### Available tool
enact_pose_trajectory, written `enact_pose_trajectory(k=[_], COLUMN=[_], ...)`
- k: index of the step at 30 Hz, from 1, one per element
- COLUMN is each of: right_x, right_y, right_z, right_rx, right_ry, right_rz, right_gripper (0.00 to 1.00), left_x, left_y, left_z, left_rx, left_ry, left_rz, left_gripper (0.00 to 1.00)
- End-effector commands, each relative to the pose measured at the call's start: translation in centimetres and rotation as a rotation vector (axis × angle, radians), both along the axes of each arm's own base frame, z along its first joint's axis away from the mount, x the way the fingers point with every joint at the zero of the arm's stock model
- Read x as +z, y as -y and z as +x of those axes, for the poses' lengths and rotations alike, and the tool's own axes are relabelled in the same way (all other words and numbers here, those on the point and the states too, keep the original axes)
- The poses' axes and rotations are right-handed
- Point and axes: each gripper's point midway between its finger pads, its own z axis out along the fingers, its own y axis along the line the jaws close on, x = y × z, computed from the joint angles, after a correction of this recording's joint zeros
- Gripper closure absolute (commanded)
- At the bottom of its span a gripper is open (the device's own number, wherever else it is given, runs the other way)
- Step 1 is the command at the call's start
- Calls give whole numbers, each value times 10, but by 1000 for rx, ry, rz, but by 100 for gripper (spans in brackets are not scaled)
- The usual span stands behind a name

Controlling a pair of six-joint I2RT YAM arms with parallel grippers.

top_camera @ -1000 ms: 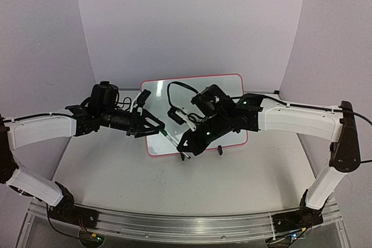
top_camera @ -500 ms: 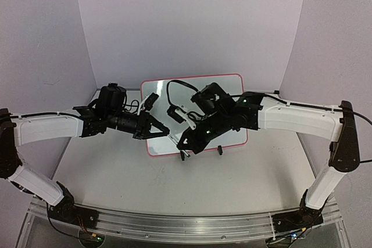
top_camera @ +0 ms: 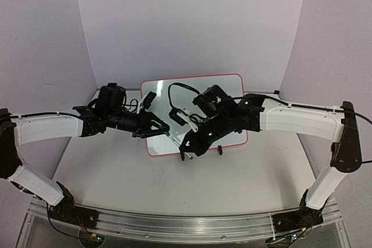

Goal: Write a sentence on the whiteboard
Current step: Pass from the right arm to the left, then pass from the left arm to the right

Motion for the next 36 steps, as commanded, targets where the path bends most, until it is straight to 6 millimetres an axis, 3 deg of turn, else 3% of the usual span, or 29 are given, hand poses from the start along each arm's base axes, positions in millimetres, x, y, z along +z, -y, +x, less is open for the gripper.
enact_pose_trajectory(k=[1,3,5,8,9,11,13,18,23,28,33,36], right_x=[17,16,16,16,19,24,34,67,101,124,142,141], right_y=[3,4,5,9,10,11,10,10,-1,-20,-38,-45], right_z=[-4,-2,0,7,11,19,26,43,51,51,42,39], right_rx=[9,2,-9,-48,-81,-151,-212,-339,-364,-302,-193,-162], right_ry=[31,37,45,71,83,94,95,42,-13,-82,-149,-189], right_rz=[30,24,18,14,29,72,162,472,764,977,1087,1104], right_gripper=[100,100,100,100,94,66,47,24,18,16,22,26], left_x=[17,17,18,22,24,29,34,58,82,116,118,121], left_y=[2,2,3,2,0,-5,-11,-27,-41,-45,-51,-53], left_z=[7,6,4,1,3,8,15,29,29,14,11,9], left_rx=[13,5,-9,-9,8,57,110,199,205,163,180,186], left_ry=[53,49,47,55,60,75,78,99,120,194,210,221], left_rz=[-27,-30,-39,-51,-52,-55,-70,-195,-295,-423,-421,-438], left_gripper=[76,83,97,100,100,100,100,100,100,100,100,100])
